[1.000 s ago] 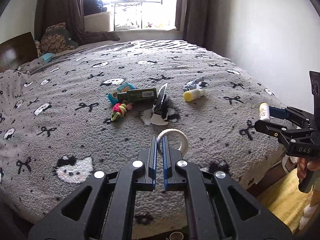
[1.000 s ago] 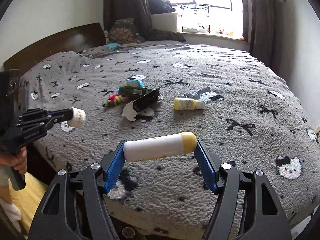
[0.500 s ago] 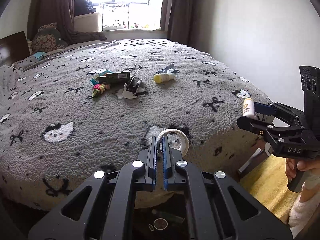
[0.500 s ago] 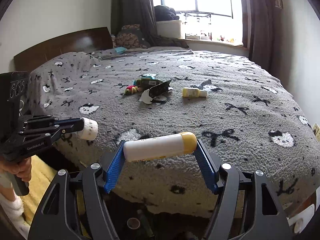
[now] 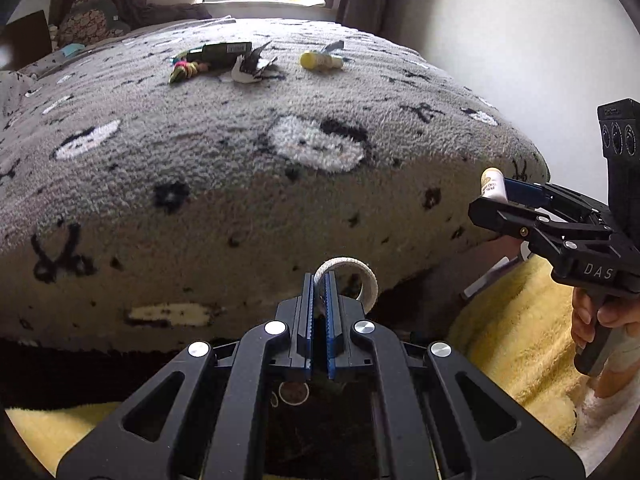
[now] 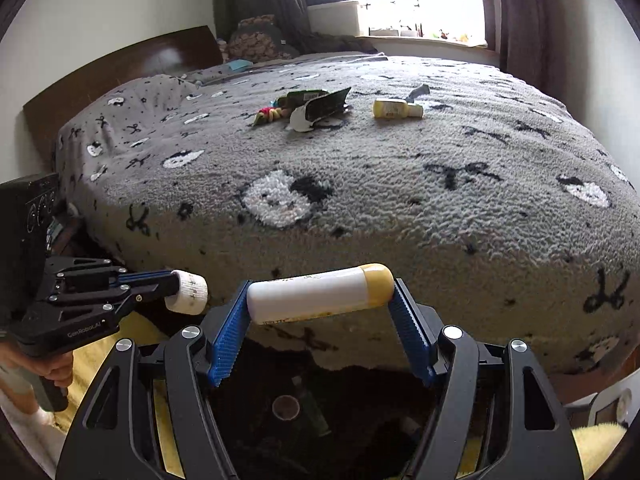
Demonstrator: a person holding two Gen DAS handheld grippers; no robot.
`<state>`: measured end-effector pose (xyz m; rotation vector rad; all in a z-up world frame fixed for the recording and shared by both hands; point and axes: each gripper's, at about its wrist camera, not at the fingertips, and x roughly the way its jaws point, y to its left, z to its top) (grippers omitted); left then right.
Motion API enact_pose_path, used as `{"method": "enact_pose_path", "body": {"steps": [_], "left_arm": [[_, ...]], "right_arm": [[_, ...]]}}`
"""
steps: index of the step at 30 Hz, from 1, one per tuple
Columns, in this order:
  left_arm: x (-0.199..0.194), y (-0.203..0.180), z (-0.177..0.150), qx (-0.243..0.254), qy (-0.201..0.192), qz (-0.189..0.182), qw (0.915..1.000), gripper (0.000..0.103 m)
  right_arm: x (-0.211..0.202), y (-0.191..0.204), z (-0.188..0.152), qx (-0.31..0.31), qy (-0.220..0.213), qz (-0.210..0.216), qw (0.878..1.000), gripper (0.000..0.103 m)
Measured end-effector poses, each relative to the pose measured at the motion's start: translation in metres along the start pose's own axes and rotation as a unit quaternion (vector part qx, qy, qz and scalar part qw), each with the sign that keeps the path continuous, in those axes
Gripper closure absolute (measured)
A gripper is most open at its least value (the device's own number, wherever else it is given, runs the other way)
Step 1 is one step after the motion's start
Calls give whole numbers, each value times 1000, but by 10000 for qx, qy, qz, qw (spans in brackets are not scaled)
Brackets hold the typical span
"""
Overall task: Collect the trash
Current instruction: 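Carry the tape roll and white bottle down beside the bed to the bin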
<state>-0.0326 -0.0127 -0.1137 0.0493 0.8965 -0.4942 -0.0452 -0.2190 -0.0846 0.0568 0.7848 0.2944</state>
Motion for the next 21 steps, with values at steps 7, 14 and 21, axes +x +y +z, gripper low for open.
{"method": "enact_pose_path", "body": {"steps": [7, 14, 21], "left_arm": [[29, 6, -29, -209, 493, -33, 9986, 99], [65, 14, -57, -417, 1018, 12, 9939, 99], [103, 29, -88, -819, 1648, -89, 9829, 99]], "right_arm": [[26, 1, -23, 162, 455, 112, 9988, 34], [55, 2, -42, 215, 911, 120, 9955, 34], [89, -2, -63, 352, 1425, 173, 9890, 34]]}}
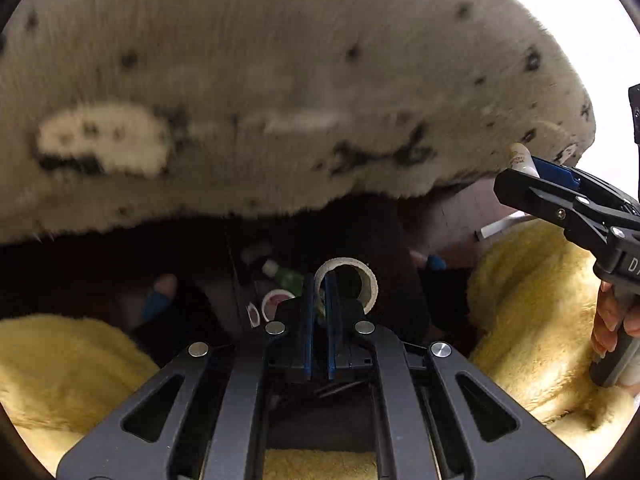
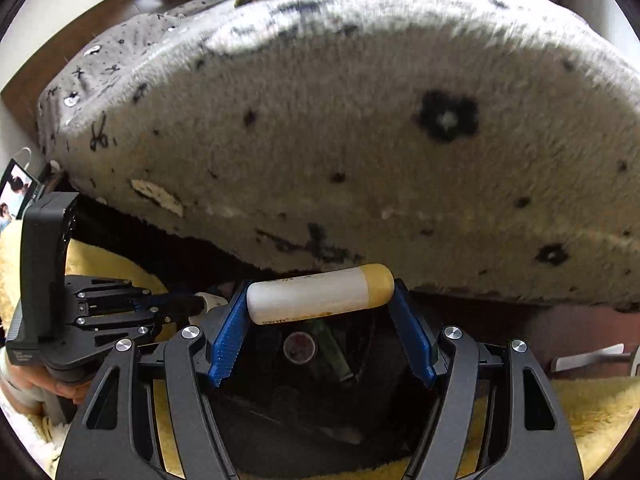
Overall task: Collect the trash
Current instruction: 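Carry the tape roll and white bottle down beside the bed to the bin, then open both grippers over the bin to drop the tape roll and bottle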
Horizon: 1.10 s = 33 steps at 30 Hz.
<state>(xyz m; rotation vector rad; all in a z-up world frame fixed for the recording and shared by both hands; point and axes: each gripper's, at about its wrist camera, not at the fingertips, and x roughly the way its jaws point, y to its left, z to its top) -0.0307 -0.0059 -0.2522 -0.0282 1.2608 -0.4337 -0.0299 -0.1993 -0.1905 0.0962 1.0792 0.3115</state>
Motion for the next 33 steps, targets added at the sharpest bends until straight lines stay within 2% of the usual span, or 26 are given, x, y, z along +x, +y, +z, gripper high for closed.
{"method": "enact_pose_path", "body": {"steps": [12, 22, 29, 32, 33], "left_arm": [[25, 3, -3, 35, 357, 48, 9993, 99], [34, -6, -4, 236, 505, -75, 9984, 99], [34, -4, -6, 183, 583, -100, 9981, 98], [36, -3, -7, 163, 601, -76, 9980, 95], [36, -2, -7, 143, 607, -60, 9980, 90]], "right_arm": [[48, -3, -12, 254, 762, 280, 9964, 34], [59, 11, -15, 242, 925, 326, 9949, 34], [65, 8, -15, 214, 998, 302, 9943, 34], [70, 9, -16, 196, 1051, 290, 9938, 33], [71, 8, -15, 203, 1074, 279, 9936, 33]]}}
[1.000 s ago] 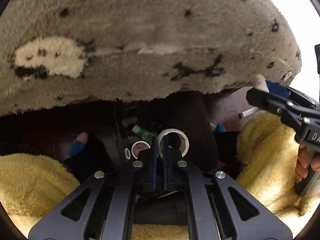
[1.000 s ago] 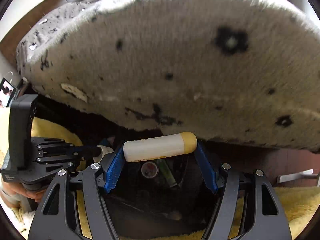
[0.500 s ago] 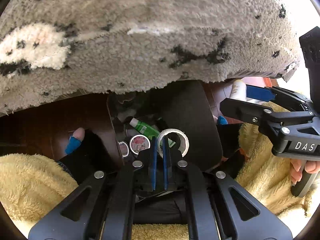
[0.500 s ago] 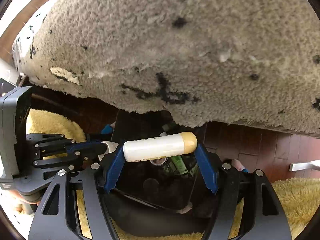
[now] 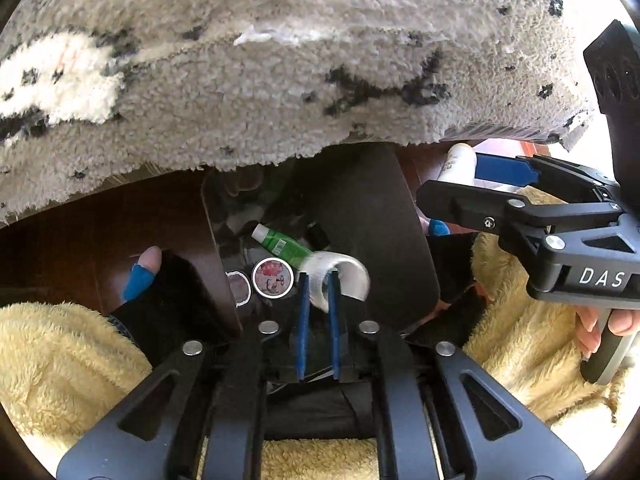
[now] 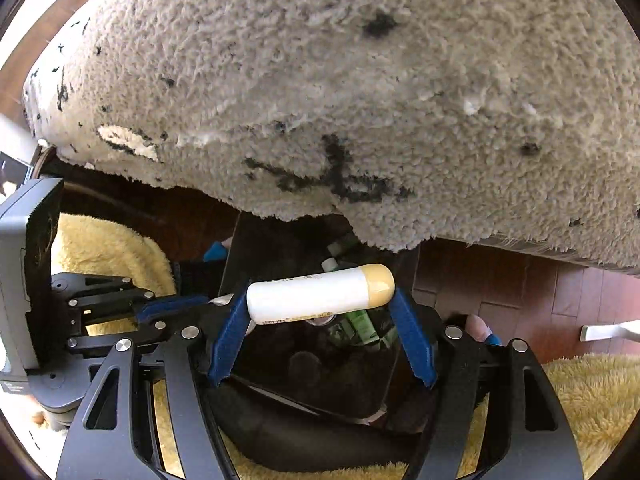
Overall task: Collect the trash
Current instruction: 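Open both grippers over the bin to drop the tape roll and bottle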
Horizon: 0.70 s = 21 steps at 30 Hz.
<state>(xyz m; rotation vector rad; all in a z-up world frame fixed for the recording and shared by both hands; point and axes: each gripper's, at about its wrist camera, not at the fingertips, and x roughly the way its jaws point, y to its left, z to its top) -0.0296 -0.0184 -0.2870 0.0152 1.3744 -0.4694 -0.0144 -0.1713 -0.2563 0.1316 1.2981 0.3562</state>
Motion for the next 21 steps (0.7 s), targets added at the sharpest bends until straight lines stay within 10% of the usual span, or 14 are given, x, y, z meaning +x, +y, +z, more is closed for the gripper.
{"method": "enact_pose_path", "body": {"steps": [13, 21], "left_arm": [[0, 5, 2, -68, -50, 180, 9998, 29], [-19, -1, 5, 48, -308, 227, 9993, 14]], "right_arm": [[-7, -14, 3, 340, -134, -25, 9993, 15], [-28, -20, 4, 456, -465, 98, 9978, 10]]}}
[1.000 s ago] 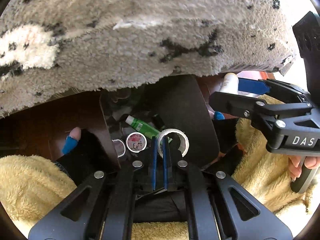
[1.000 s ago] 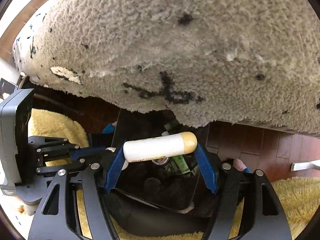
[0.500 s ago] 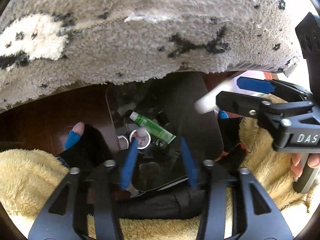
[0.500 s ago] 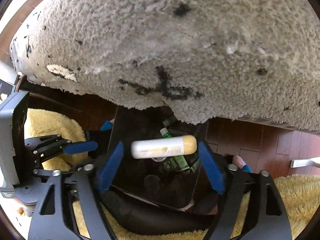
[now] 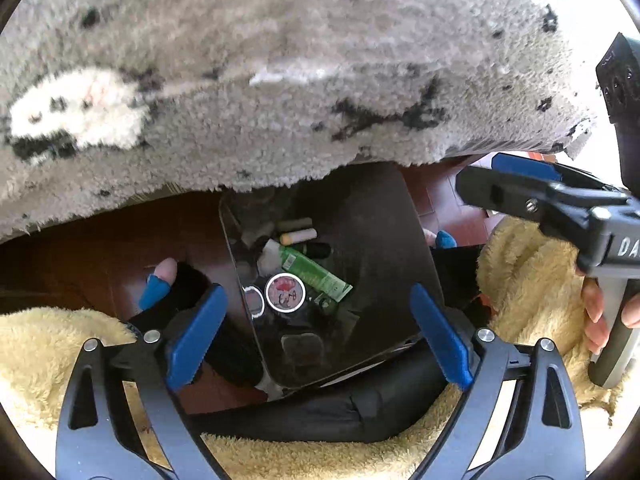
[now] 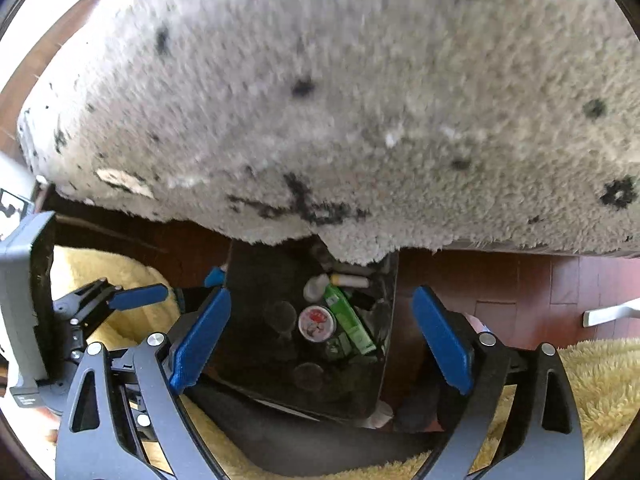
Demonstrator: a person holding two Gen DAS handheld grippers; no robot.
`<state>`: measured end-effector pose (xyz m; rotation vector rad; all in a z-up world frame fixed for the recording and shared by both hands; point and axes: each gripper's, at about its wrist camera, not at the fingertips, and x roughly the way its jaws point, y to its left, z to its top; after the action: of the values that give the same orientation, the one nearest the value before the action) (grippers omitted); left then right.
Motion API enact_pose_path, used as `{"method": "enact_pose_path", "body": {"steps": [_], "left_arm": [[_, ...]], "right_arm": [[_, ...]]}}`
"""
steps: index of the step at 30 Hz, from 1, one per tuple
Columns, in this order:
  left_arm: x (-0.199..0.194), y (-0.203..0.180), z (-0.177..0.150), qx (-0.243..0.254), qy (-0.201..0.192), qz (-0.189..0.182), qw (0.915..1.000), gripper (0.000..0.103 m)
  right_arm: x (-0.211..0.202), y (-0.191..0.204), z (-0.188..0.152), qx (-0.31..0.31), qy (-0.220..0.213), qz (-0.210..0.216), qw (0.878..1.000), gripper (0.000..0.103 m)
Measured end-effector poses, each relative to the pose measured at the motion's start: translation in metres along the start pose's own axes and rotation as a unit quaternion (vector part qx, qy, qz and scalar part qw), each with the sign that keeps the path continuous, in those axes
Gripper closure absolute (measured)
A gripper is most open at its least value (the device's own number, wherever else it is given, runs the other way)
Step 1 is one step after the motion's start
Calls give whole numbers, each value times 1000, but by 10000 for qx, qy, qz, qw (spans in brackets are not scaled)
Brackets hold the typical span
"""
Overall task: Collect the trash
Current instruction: 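Open both grippers over the bin to drop the tape roll and bottle, then raise both tools back over the bed toward the remaining items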
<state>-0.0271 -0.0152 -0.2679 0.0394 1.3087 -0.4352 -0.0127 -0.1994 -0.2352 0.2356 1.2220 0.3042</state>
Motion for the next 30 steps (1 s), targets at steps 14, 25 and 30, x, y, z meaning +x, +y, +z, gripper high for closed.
{"method": "enact_pose_path", "body": {"steps": [14, 25, 30], "left_arm": [[-97, 3, 29, 104, -1091, 115, 9939, 14], [-154, 8, 83, 153, -1726, 475, 9837, 14], [-174, 16, 113, 65, -1969, 573, 9787, 14]], "right_arm": [[-105, 14, 30, -462, -1247, -240, 9908, 9], [-149, 26, 81, -880, -1751, -733, 9779, 8], [-156, 30, 109, -992, -1827, -810, 9748, 7]]}}
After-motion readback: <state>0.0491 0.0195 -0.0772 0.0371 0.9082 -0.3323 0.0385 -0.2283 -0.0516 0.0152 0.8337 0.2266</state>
